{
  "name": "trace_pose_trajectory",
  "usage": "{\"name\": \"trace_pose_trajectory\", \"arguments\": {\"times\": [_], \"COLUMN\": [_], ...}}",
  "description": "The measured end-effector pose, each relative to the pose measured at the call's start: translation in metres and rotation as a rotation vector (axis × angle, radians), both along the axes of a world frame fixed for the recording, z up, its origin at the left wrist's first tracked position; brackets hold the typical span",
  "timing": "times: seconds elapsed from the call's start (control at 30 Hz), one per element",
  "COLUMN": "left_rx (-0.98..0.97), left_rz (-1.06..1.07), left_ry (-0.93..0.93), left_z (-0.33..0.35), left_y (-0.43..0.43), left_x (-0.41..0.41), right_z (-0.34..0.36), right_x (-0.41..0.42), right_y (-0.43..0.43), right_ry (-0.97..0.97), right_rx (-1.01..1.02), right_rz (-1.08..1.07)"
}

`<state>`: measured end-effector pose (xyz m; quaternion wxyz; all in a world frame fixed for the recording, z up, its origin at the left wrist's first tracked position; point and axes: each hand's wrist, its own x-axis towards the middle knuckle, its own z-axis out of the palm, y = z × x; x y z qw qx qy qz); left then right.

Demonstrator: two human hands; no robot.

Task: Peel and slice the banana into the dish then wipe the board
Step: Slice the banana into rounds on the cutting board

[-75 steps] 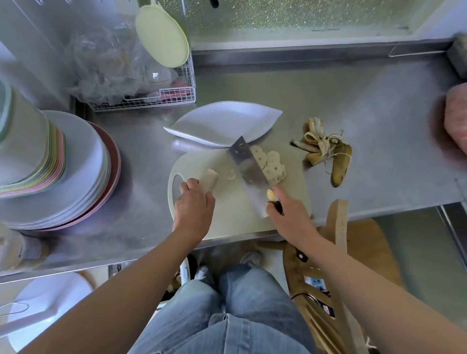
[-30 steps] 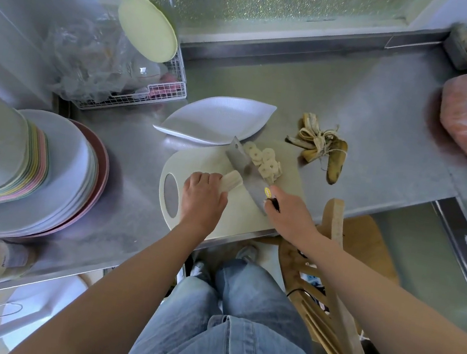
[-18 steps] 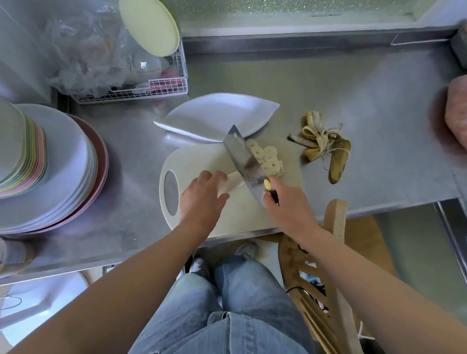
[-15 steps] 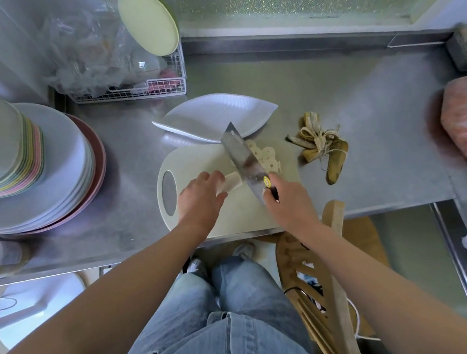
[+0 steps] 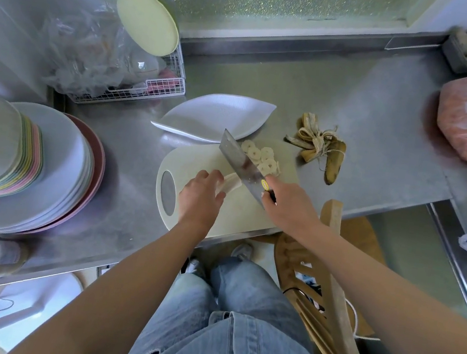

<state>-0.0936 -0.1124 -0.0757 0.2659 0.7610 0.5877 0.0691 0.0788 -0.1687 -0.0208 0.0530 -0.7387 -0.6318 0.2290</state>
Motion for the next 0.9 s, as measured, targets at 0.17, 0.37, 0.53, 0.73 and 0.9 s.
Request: {"name": "trace_pose_trajectory", "arguments": {"times": [0.17, 0.37, 0.53, 0.73, 0.9], "left_rx": [0.001, -0.007, -0.015, -0.026, -0.037], "left_rz": [0.01, 0.018, 0.017, 0.025, 0.028], "left_ry": [0.0, -0.009, -0.013, -0.02, -0.014], "left_z": [-0.001, -0.002, -0.005, -0.007, -0.006], "left_y": [-0.002, -0.002, 0.0, 0.001, 0.002], "left_x": [-0.004, -0.007, -0.007, -0.008, -0.007], "right_z": [-0.003, -0.006, -0.007, -0.012, -0.026], "right_x": [0.0, -0.002, -0.001, -0.003, -0.007], "right_y": [-0.001, 0.001, 0.003, 0.006, 0.004], "right_ry": [0.009, 0.061, 0.062, 0.092, 0.095], "right_rx": [0.026, 0.036, 0.034, 0.012, 0.011], "right_rz": [0.017, 0.03, 0.046, 0.049, 0.034]}}
